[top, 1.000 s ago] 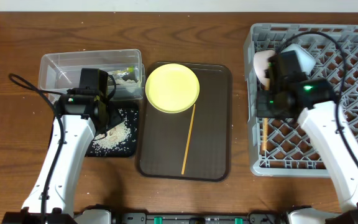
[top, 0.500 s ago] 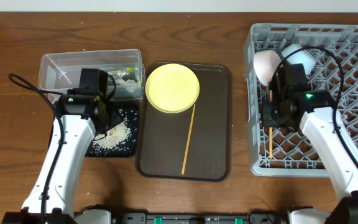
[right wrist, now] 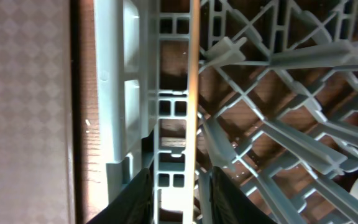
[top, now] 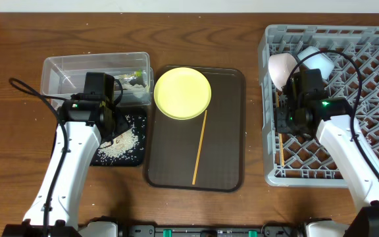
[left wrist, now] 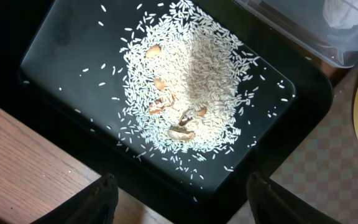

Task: Sort waste into correct bins and load items into the dishwasher rack
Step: 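Carry the chopstick with the right gripper and stand it in the rack, then return the right gripper to the tray and grasp the second chopstick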

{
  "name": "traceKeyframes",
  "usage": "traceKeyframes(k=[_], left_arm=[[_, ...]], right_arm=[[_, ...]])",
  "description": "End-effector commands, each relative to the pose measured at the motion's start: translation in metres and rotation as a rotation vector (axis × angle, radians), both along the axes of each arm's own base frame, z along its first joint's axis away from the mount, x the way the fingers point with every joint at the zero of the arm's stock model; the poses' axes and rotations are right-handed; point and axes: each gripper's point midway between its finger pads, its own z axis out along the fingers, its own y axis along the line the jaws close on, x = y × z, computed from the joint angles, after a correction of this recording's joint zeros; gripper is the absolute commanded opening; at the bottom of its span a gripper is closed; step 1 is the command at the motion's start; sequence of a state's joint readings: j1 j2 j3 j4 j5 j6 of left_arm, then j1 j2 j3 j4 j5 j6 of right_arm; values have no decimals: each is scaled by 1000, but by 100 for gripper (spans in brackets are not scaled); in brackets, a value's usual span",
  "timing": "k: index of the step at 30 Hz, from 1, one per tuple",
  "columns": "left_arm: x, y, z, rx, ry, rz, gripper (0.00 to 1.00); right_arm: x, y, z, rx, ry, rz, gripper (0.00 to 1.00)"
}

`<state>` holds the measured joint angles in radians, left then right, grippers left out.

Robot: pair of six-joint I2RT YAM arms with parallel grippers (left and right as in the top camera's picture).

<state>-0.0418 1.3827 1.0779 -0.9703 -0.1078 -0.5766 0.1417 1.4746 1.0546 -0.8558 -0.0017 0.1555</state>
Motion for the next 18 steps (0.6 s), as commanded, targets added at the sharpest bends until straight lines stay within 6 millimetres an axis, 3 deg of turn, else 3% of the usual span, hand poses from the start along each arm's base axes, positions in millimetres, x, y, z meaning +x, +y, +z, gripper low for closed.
traceKeyframes(k=[1,4,6,9,14,18], left_arm=[[0,2,4,3,-10,13,69],[0,2,4,3,-10,13,69],[0,2,4,3,-10,13,69],[0,2,4,3,-10,13,69],[0,2,4,3,-10,13,69],[0,2,4,3,-10,13,69]], right_arm=[[16,14,28,79,-76,25,32],[27,33,58,167,-154,67,34],[32,54,76,251,-209,123,41],[33,86,89,349,-245,198,45],[20,133,81,372,-214,315,47],[6,165,57,322,-145,348,50]])
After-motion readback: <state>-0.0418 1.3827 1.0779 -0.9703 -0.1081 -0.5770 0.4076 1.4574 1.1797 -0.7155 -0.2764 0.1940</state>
